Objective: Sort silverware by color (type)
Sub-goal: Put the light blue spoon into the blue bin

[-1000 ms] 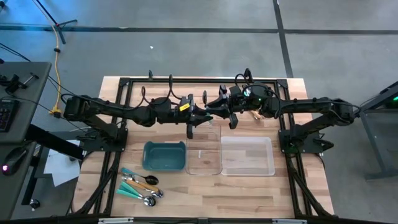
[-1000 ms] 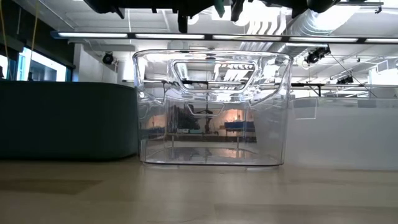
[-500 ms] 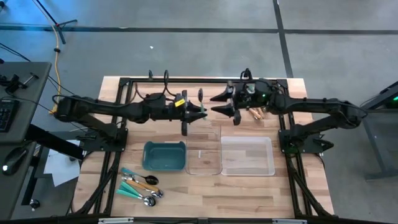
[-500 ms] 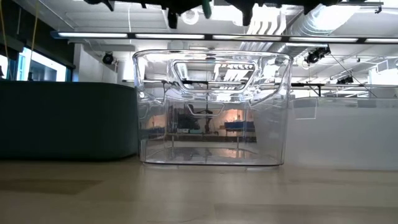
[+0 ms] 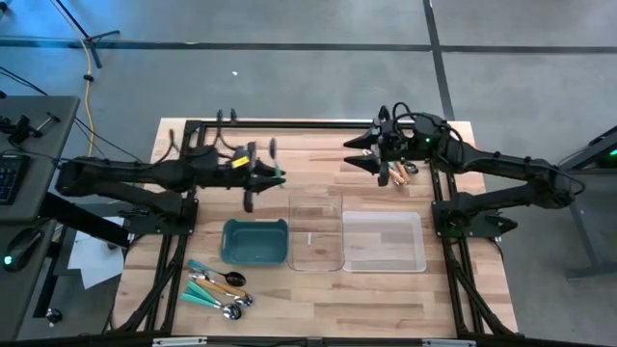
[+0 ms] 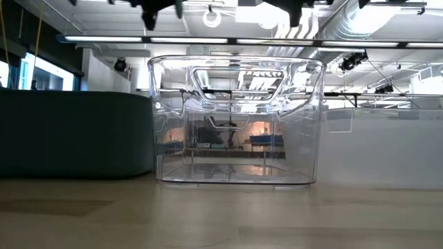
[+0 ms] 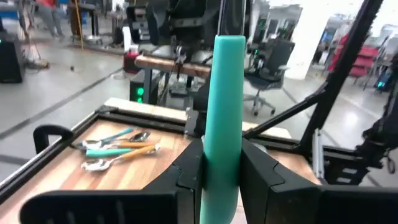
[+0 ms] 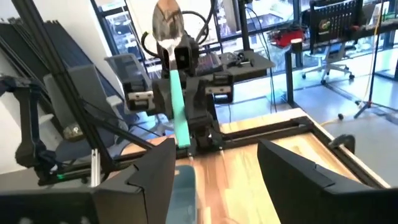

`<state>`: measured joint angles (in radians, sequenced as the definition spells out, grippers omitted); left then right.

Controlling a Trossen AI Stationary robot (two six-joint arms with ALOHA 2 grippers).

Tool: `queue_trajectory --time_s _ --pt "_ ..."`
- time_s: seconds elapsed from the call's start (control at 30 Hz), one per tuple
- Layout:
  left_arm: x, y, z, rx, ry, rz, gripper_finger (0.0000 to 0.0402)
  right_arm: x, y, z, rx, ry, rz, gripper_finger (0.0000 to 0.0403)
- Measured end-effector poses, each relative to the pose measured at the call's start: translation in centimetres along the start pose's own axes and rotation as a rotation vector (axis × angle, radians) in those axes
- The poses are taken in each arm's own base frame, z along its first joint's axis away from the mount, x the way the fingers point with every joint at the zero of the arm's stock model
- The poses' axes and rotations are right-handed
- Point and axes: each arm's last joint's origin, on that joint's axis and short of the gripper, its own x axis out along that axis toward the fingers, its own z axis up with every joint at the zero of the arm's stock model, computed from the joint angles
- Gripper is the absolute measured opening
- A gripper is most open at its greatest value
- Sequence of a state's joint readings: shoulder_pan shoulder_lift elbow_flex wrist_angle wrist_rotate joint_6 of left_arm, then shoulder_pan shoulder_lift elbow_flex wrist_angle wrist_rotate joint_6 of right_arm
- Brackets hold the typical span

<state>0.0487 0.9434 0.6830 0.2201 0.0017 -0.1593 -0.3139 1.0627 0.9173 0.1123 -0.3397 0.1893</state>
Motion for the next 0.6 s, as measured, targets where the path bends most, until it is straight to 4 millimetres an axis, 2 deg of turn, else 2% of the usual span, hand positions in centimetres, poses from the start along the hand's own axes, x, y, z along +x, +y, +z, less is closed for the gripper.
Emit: queue_trajectory --time_s 0.13,0.27,0.6 --pt "-2.2 -0.5 -0.1 0.022 -0.055 -0.039 0.0053 -0.1 0.1 0.2 -0.044 -0.011 0.001 0.0213" --pt "-3.3 -0.6 0.0 0.015 -0.061 -0.046 0.0053 -0.1 0.0 0.1 -0.044 -0.008 0.0 0.0213" --pt "-3.7 -0.6 0.1 0.024 -0.06 -0.044 0.0053 -0.1 0.1 0.2 -0.041 -0.014 0.001 0.0213"
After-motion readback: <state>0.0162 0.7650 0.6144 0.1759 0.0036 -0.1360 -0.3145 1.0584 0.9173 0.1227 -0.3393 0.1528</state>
